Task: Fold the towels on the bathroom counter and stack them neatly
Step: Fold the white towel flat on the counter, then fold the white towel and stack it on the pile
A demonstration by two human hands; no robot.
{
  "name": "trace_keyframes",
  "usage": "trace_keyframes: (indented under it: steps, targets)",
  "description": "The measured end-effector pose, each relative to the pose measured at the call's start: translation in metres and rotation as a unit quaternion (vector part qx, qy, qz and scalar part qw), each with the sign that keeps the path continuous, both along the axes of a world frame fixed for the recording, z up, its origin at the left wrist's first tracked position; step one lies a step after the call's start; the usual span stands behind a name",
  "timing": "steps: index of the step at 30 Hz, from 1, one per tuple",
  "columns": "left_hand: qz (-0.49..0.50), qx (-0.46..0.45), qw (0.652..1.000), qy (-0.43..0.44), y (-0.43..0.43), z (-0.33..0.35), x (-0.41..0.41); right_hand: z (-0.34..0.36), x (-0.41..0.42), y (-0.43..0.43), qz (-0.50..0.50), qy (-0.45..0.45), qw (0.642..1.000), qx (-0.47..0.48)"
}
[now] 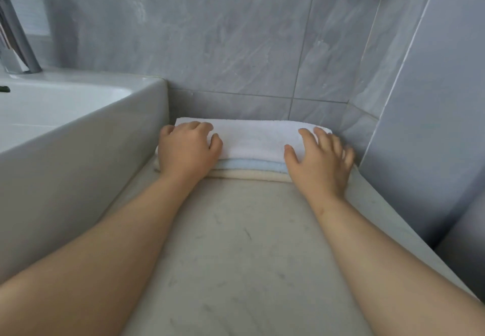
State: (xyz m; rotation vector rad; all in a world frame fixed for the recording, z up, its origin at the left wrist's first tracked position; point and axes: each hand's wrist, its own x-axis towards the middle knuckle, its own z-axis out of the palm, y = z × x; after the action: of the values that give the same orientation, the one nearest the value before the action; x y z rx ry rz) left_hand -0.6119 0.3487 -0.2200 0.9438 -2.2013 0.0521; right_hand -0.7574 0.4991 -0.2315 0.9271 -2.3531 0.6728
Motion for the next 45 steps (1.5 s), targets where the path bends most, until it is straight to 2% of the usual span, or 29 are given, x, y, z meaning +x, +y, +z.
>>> trace_keyframes:
  steps: [3, 6, 9, 14, 19, 25, 29, 37, 45]
  targets:
    - [-0.016, -0.026, 1.000, 0.003, 0.030, -0.006, 0.021, -0.005, 0.037, 0.010, 0.034, -0.016, 0.999, 0.003]
    - [-0.022, 0.011, 1.000, -0.012, 0.064, -0.009, 0.049, -0.004, 0.078, 0.030, 0.062, -0.038, 0.997, 0.038]
    - [-0.010, 0.071, 0.995, -0.066, 0.104, -0.006, 0.084, -0.003, 0.115, 0.055, 0.088, -0.081, 0.989, 0.086]
    - [-0.031, 0.075, 0.991, -0.107, 0.161, 0.002, 0.148, 0.002, 0.180, 0.109, 0.139, -0.143, 0.971, 0.133]
    - [-0.038, 0.051, 0.989, -0.134, 0.214, 0.005, 0.217, 0.006, 0.243, 0.162, 0.183, -0.137, 0.963, 0.139]
    - [-0.014, -0.003, 0.993, -0.120, 0.281, 0.000, 0.300, 0.005, 0.323, 0.221, 0.253, -0.115, 0.952, 0.131]
    - [0.001, -0.001, 0.995, -0.102, 0.314, -0.009, 0.359, 0.001, 0.379, 0.247, 0.316, -0.108, 0.935, 0.122]
    - [0.069, 0.047, 0.992, -0.090, 0.356, -0.051, 0.469, -0.032, 0.474, 0.259, 0.424, -0.096, 0.893, 0.120]
    - [0.143, 0.146, 0.972, -0.120, 0.338, -0.108, 0.526, -0.080, 0.523, 0.214, 0.478, -0.131, 0.838, 0.229]
